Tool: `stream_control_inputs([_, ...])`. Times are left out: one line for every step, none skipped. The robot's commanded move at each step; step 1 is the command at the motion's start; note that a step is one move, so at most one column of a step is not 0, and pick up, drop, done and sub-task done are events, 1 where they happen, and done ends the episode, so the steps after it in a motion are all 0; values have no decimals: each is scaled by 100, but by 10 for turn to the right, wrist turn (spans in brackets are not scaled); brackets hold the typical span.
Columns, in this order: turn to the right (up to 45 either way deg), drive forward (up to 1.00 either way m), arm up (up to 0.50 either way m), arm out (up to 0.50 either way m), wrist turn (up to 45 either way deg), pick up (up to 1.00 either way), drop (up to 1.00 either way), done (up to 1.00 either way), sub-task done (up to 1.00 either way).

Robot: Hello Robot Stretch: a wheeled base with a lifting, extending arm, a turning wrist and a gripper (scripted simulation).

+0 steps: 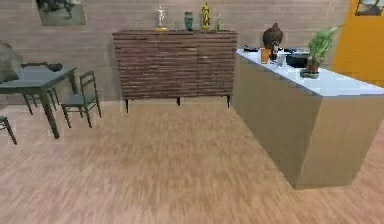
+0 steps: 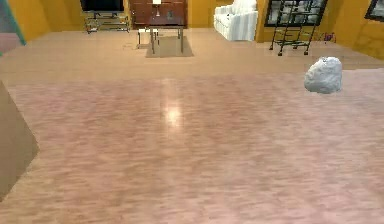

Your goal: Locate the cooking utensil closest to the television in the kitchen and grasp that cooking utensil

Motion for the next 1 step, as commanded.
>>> stream_control_inputs([30,0,0,0,0,0,0,0,0])
